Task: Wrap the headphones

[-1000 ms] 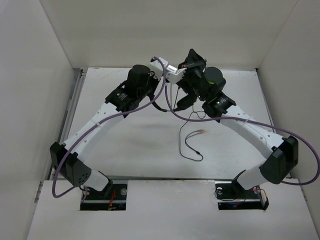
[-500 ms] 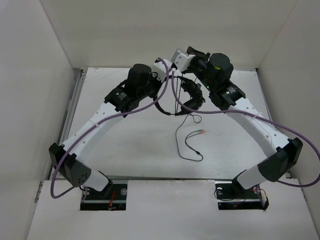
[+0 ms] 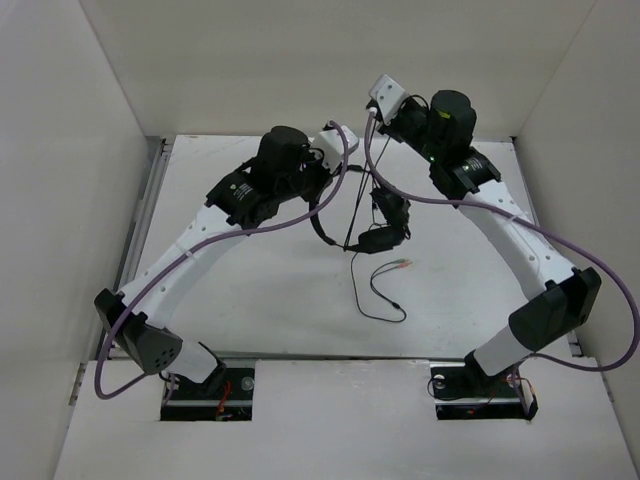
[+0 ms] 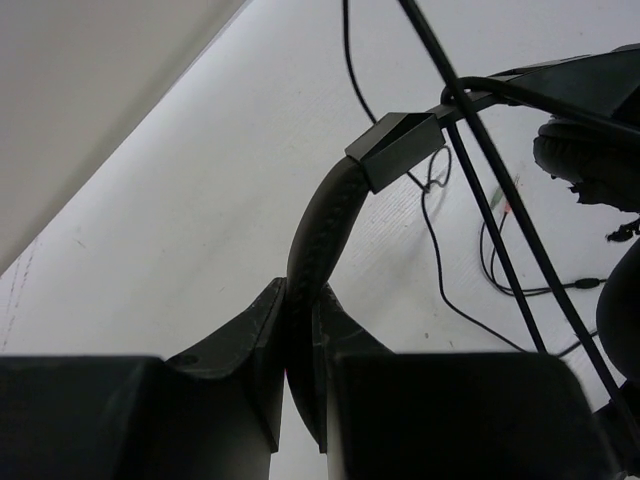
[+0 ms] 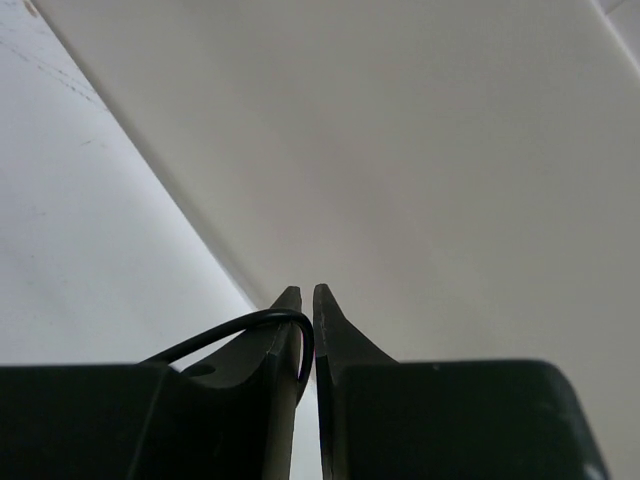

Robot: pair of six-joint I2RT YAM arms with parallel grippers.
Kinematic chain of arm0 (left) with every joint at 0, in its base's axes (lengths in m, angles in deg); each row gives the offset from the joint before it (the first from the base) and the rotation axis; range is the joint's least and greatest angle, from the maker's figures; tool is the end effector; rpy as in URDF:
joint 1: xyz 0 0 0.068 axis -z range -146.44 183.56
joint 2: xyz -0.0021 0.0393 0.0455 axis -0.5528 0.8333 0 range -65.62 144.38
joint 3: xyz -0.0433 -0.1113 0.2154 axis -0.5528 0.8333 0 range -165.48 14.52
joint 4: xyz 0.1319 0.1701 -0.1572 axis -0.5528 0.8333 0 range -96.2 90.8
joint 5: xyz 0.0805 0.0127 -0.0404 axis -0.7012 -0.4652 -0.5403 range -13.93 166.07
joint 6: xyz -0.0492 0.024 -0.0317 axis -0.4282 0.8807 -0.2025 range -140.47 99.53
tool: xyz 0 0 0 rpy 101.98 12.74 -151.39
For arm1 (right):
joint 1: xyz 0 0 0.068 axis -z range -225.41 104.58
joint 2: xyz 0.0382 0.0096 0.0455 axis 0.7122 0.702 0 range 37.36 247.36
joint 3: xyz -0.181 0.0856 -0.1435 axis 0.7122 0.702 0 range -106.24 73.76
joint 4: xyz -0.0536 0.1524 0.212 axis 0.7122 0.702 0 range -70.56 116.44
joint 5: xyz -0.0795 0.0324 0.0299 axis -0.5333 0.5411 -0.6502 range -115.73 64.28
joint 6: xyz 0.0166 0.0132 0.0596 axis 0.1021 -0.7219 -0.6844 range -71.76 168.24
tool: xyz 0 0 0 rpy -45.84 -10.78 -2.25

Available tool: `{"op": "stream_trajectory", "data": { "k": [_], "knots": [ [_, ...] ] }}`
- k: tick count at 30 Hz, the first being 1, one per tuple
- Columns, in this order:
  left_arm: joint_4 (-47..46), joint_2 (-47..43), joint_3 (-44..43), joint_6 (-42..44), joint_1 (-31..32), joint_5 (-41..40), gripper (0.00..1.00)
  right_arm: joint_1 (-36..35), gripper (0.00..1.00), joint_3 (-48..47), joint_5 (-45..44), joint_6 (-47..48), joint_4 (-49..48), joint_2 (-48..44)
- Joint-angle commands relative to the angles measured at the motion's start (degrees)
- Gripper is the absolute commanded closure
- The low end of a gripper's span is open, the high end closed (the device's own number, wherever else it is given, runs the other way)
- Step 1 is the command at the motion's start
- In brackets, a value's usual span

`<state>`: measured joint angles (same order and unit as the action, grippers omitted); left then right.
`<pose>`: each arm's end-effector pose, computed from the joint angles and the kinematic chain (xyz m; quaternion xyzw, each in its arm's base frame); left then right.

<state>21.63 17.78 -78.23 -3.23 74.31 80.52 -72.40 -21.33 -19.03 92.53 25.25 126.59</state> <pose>0.2599 -0.2289 0.4095 0.4129 0.6982 -0.1498 0.5653 0.3379 0.1785 0.4353 -0.4447 0.5494 -0.0654 0.7044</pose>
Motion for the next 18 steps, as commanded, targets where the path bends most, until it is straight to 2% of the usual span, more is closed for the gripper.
{"op": "stream_trajectory", "data": {
  "k": [1,6,10,15,18],
  "knots": [
    [2.0,-4.0,-5.2,1.4,1.0,4.3,1.00,3.1,0.85,0.0,3.2,-7.6,-3.5,0.3],
    [2.6,-4.6,-8.6,1.2,0.4,4.9,1.00,5.9,0.84,3.8,8.1,-15.1,-4.5,1.0],
    [3.9,-4.2,-13.5,0.2,0.2,7.2,1.00,7.5,0.85,6.9,16.7,-24.0,-4.8,1.7],
    [5.3,-2.5,-22.5,-1.3,-0.5,9.5,1.00,10.1,0.87,11.3,34.6,-43.8,-11.2,2.5],
    [6.0,-1.3,-27.3,-2.8,-0.7,10.9,1.00,9.9,0.86,15.6,42.3,-58.2,-20.7,2.6]
  ]
}}
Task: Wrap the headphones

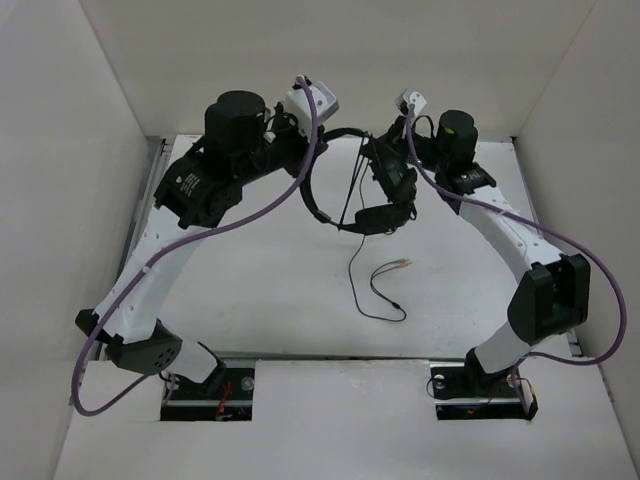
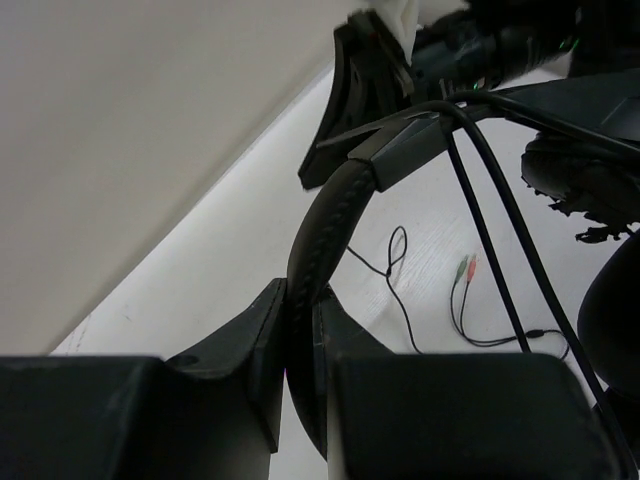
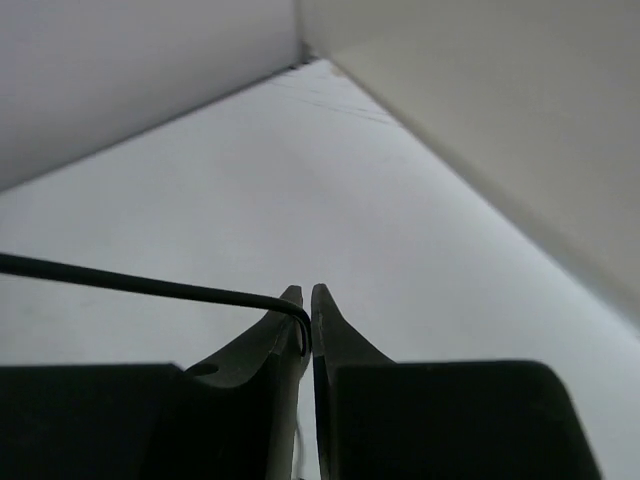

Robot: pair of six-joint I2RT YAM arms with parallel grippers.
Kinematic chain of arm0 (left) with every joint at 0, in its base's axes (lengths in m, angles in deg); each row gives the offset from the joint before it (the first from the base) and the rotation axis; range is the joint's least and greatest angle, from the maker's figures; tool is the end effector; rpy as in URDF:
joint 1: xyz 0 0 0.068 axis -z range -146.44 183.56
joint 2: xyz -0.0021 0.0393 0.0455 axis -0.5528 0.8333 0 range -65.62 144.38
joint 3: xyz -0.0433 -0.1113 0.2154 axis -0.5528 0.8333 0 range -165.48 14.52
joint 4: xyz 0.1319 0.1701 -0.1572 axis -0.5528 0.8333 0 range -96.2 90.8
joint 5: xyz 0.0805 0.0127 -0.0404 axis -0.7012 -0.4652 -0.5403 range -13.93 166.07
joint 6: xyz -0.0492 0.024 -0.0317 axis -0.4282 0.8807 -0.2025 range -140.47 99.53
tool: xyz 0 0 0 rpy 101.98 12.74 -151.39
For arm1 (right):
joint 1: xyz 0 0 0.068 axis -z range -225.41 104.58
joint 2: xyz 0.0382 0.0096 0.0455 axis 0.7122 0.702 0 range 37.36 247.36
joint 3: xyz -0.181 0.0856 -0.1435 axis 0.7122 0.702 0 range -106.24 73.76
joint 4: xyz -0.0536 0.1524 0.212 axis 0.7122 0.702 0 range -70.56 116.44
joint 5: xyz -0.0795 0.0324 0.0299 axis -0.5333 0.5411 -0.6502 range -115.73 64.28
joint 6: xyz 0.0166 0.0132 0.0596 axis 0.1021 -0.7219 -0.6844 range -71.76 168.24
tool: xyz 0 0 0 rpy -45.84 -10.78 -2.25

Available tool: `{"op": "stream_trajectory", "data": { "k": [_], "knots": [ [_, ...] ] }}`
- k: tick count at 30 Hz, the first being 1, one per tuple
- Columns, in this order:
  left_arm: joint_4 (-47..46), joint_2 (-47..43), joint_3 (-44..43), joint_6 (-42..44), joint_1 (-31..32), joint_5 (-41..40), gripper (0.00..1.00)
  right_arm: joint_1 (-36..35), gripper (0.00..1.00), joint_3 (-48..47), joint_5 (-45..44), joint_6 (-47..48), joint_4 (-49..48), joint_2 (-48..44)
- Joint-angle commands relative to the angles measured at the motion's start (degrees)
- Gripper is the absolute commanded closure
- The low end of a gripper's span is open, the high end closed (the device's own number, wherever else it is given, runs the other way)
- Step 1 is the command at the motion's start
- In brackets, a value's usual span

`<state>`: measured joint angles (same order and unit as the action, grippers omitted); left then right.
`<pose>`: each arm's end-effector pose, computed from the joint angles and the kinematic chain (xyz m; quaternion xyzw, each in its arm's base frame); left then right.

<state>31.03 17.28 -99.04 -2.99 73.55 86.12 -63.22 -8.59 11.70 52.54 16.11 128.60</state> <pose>0.2219 -0.1971 0.5136 0.4085 0.6240 -0.1935 0.6374 0.3660 0.1486 0.3596 -0.3461 0.6471 0.3108 0.6041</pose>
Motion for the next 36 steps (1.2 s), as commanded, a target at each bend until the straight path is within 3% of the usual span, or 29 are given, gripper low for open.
{"op": "stream_trajectory", "data": {
  "k": [1,5,8,16,28,36],
  "knots": [
    [-3.3,-0.1,-8.5,-3.9,0.0,5.9,1.00,0.7,0.86,4.7,13.3,-23.6,-16.2,0.8],
    [-3.2,1.7,-13.9,-6.3,-0.7,7.4,1.00,-1.2,0.82,13.0,13.9,-45.4,-39.5,1.8],
    [-3.6,3.0,-17.1,-7.2,-1.3,7.7,1.00,-4.1,0.78,16.8,11.9,-52.9,-48.7,2.8],
    [-7.8,4.5,-22.4,-10.3,-6.6,5.3,1.00,-13.3,0.72,25.9,11.6,-48.7,-50.1,4.5],
    [-13.0,4.9,-23.0,-8.1,-15.6,0.0,1.00,-21.4,0.77,28.1,21.6,-47.5,-50.1,2.9],
    [-15.3,4.8,-21.1,-6.8,-20.3,-2.6,1.00,-23.0,1.00,26.7,26.5,-45.3,-48.3,0.7]
  ]
}}
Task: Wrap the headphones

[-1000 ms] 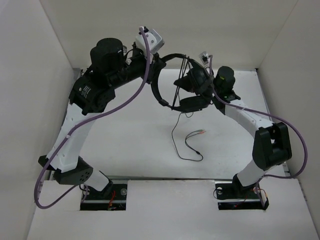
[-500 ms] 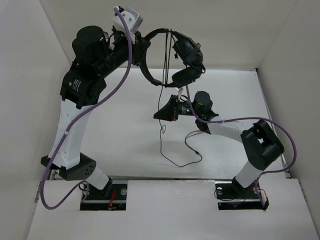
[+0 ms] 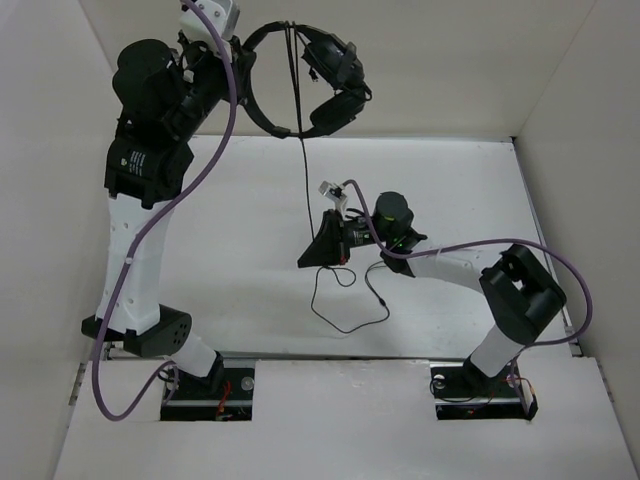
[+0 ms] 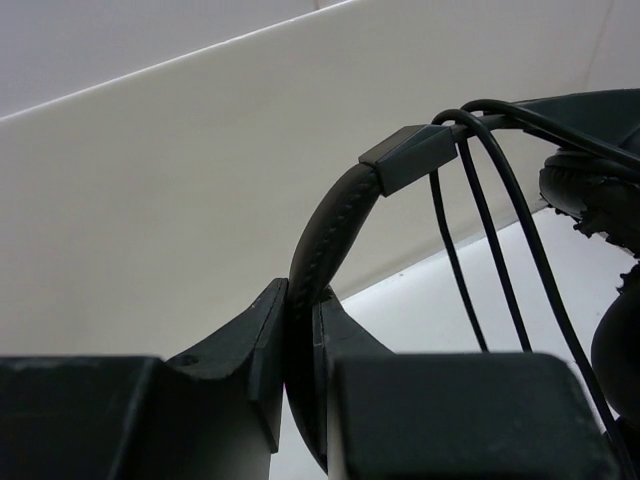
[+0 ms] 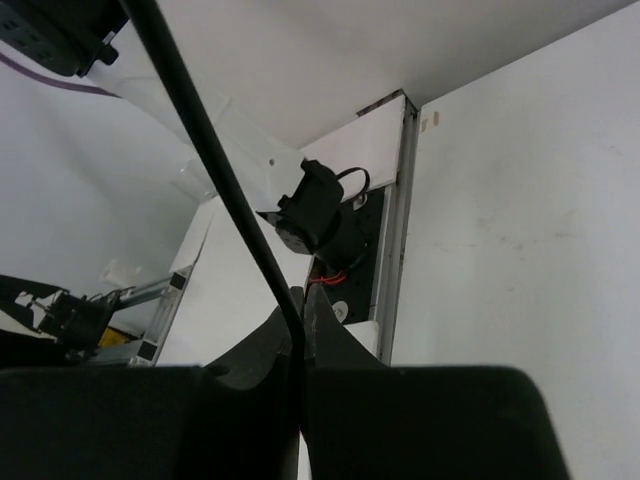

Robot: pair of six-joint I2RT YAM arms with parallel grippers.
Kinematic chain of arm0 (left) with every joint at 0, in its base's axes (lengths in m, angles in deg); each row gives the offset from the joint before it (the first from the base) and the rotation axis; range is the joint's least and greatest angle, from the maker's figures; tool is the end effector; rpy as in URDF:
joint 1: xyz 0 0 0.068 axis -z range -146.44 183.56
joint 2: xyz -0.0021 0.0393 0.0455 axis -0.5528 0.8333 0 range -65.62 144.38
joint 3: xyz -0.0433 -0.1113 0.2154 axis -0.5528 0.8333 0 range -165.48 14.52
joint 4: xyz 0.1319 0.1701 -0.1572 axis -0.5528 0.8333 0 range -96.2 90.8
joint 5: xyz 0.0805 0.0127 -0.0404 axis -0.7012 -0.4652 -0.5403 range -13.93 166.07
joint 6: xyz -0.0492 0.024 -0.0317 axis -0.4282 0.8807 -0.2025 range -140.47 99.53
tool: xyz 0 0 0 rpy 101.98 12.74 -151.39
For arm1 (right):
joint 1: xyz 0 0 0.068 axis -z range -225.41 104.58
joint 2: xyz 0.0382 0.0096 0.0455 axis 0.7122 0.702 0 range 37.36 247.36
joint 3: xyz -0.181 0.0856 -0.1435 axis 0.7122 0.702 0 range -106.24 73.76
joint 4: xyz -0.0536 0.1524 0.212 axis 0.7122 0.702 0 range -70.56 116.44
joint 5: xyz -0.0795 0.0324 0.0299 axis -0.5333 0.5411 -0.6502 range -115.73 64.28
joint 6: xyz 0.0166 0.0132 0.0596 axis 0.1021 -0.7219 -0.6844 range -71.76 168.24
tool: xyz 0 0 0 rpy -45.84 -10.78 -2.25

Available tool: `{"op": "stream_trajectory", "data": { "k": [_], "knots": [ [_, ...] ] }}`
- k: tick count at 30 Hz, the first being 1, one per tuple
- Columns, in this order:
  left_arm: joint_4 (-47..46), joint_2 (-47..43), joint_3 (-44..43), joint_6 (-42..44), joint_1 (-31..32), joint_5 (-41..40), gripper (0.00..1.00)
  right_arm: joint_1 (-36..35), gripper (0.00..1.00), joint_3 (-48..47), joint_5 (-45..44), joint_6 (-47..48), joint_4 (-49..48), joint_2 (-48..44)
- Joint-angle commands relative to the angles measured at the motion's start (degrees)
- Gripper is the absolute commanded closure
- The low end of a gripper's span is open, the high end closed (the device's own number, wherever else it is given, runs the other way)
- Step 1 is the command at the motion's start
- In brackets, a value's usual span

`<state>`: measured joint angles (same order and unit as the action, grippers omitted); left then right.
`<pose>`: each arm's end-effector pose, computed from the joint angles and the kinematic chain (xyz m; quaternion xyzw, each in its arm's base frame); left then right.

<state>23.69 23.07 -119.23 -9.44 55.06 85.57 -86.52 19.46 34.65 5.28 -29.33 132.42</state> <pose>0.2452 -0.1052 0.6016 0.2327 0.5628 -0.1223 0.7837 0.2486 0.2731 0.2447 -0.3703 0.5731 0.6819 0.2637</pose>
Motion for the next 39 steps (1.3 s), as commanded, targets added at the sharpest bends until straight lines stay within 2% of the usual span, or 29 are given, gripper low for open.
{"op": "stream_trajectory", "data": {
  "k": [1,3,6,7,12,18,26,31,34,36,39],
  "knots": [
    [-9.1,-1.1,0.1,-0.5,-2.6,-3.2,1.00,0.6,1.00,-2.0,3.1,3.2,-0.4,-3.7],
    [-11.2,-1.3,1.9,-0.2,-3.1,-5.1,1.00,0.8,1.00,-3.6,2.7,6.1,5.1,-4.4],
    [-15.6,-1.4,5.3,1.4,-2.9,-11.1,1.00,0.5,1.00,-9.1,0.5,16.9,22.4,-5.9],
    [-16.3,-1.4,5.9,1.6,-2.8,-12.0,1.00,0.5,1.00,-10.1,-0.2,18.5,25.2,-6.0],
    [-21.7,-0.4,10.3,2.9,-2.2,-19.7,1.00,-2.8,1.00,-20.6,-10.4,38.6,50.7,-6.1],
    [-25.2,0.9,15.4,5.7,-1.9,-25.3,1.00,-5.2,1.00,-29.3,-24.1,54.0,65.5,-7.4],
    [-30.8,2.4,23.7,10.5,-1.7,-29.2,1.00,-7.0,1.00,-38.5,-39.3,66.2,74.9,-8.7],
    [-30.9,3.1,30.1,14.3,-0.9,-32.3,1.00,-7.1,1.00,-47.0,-59.3,81.4,78.1,-9.5],
    [-28.2,3.2,33.2,16.3,1.0,-33.1,1.00,-7.5,1.00,-47.5,-70.7,91.6,74.5,-10.0],
    [-25.8,3.4,35.0,17.8,2.9,-33.5,1.00,-7.5,1.00,-46.5,-79.4,100.7,68.3,-10.3],
    [-21.7,3.4,36.5,18.6,5.1,-32.5,1.00,-6.8,1.00,-42.8,-86.0,113.5,55.1,-10.8]
  ]
}}
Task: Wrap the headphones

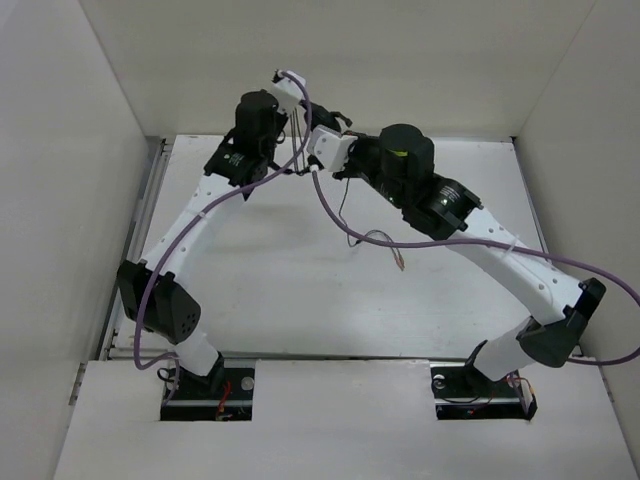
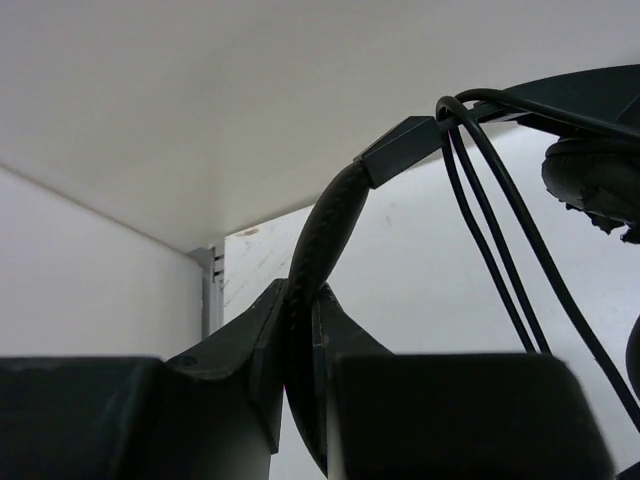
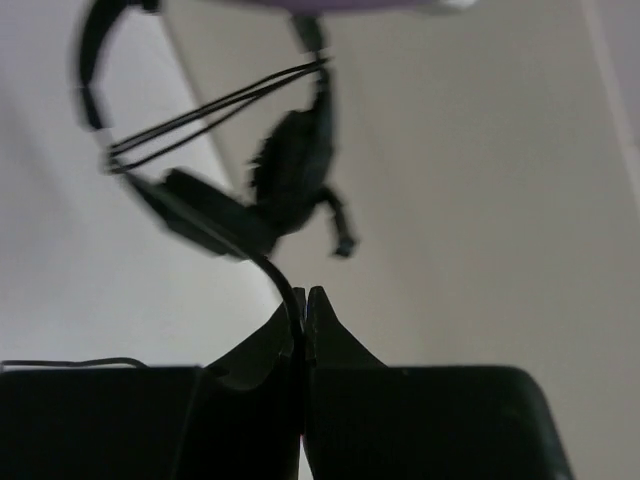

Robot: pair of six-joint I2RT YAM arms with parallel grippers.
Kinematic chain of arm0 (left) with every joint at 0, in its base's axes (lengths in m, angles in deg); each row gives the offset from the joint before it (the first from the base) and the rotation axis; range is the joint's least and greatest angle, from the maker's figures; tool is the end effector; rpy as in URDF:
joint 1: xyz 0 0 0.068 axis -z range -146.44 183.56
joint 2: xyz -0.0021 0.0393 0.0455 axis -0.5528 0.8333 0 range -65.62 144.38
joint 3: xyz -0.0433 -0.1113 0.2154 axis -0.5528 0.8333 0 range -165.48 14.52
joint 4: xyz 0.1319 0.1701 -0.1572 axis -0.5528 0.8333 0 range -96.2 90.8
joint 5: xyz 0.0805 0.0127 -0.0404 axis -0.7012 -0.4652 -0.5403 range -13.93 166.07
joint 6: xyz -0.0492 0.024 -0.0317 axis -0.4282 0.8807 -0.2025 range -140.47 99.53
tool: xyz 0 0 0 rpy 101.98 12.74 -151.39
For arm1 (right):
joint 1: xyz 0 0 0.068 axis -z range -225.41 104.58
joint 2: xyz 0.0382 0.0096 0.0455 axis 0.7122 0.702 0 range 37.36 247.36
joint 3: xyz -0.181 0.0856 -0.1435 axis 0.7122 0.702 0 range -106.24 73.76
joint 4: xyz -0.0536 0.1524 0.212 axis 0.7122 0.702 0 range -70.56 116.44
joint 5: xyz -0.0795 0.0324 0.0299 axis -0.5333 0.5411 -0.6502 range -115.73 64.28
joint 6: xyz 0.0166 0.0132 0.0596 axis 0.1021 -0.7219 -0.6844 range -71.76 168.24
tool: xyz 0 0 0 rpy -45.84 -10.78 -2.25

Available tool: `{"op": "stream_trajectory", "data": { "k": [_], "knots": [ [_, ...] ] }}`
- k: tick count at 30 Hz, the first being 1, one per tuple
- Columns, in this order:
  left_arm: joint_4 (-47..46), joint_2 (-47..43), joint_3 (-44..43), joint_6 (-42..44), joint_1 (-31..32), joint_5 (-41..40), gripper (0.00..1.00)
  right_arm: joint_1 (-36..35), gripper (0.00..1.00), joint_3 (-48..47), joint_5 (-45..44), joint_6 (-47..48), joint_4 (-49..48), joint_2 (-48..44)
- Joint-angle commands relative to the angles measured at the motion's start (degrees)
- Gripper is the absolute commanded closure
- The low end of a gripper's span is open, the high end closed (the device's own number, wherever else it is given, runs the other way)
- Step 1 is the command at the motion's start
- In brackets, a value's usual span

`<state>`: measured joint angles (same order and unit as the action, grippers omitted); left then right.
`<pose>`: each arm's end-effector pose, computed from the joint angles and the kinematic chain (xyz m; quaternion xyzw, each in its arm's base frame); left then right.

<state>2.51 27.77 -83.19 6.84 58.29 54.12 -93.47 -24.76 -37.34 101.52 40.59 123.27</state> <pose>0.3690 -0.1499 0.4192 0.1997 0.7040 0.1547 0.6638 0.2444 0.2573 0.4446 -0.5413 0.5289 -0.1062 0.6450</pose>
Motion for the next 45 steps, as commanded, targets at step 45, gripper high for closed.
{"op": "stream_trajectory", "data": {
  "k": [45],
  "knots": [
    [22.6,-12.0,-2.1,-6.6,18.9,31.4,1.00,28.7,0.91,1.6,21.6,-8.9,-21.2,4.2]
  ]
}}
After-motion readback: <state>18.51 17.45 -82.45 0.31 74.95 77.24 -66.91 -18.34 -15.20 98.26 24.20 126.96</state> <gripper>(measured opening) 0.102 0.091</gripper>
